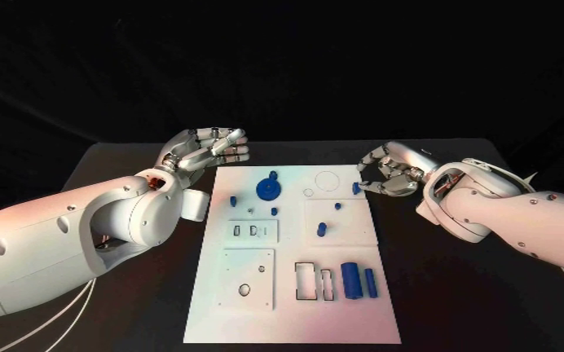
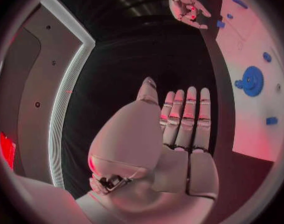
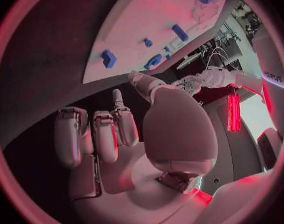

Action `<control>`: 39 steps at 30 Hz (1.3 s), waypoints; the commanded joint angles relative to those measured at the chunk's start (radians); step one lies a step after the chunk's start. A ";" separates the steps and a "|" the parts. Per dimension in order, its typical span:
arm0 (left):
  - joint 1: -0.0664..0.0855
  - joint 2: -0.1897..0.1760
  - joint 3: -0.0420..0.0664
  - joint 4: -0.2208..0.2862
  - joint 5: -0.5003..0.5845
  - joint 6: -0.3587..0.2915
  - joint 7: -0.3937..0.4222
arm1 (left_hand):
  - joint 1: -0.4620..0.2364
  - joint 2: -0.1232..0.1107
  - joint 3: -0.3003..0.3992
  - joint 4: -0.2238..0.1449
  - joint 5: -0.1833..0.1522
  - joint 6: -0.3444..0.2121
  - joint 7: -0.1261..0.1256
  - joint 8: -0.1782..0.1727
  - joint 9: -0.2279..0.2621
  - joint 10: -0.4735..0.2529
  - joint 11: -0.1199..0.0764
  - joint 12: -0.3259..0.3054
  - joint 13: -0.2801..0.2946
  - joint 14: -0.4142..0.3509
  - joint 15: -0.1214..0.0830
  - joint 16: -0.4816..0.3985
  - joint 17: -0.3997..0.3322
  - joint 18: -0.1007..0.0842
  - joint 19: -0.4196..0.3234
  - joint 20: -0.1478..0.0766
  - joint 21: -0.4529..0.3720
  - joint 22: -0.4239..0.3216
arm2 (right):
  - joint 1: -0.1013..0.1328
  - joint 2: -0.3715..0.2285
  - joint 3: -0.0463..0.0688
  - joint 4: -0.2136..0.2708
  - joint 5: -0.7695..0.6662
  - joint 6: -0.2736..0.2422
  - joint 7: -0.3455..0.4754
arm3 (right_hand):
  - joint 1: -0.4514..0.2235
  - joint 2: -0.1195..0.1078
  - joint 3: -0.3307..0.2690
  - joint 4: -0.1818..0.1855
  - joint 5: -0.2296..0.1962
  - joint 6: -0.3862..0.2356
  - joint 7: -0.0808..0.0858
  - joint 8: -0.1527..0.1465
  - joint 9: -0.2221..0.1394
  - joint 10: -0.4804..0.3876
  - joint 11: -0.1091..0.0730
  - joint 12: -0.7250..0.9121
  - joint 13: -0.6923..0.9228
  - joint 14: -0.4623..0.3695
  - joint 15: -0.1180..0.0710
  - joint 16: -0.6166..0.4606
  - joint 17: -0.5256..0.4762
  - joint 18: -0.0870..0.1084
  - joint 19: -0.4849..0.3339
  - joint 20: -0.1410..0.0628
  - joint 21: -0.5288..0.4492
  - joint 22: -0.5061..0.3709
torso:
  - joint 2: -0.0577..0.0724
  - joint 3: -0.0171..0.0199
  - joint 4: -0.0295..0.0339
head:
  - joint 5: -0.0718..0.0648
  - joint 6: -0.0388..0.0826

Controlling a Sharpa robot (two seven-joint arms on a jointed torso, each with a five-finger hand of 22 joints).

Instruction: Assemble the parts on the task board

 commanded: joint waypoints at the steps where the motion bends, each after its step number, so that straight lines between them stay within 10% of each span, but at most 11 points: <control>1: 0.000 0.004 0.001 -0.002 0.001 0.021 0.009 | 0.002 0.007 -0.007 -0.001 -0.005 -0.006 0.003 -0.005 0.001 -0.005 -0.001 -0.006 0.001 -0.006 -0.001 -0.004 0.002 0.020 0.009 0.001 -0.006 -0.001 | -0.011 0.003 0.000 -0.019 0.015 0.045 0.054 | 0.010 -0.001 0.002 -0.007 0.006 -0.007 0.003 -0.005 -0.002 -0.002 0.001 -0.003 0.086 0.106 0.000 0.004 0.263 -0.014 0.002 0.001 -0.005 0.166 | 0.001 0.0034 0.0019 | 0.001 -0.002; 39: 0.000 0.003 0.000 -0.003 0.001 0.020 0.008 | 0.005 0.009 -0.009 -0.002 -0.005 -0.005 0.002 -0.005 0.002 -0.004 -0.001 -0.005 0.001 -0.005 -0.001 -0.005 0.003 0.020 0.009 0.001 -0.007 -0.003 | -0.047 0.086 -0.001 -0.130 -0.009 0.053 0.020 | 0.021 0.030 0.023 -0.017 0.018 0.031 -0.002 0.015 0.001 0.005 -0.003 0.005 0.094 0.106 -0.003 0.004 0.263 -0.015 0.006 0.000 -0.002 0.171 | 0.000 0.0037 0.0014 | 0.010 -0.017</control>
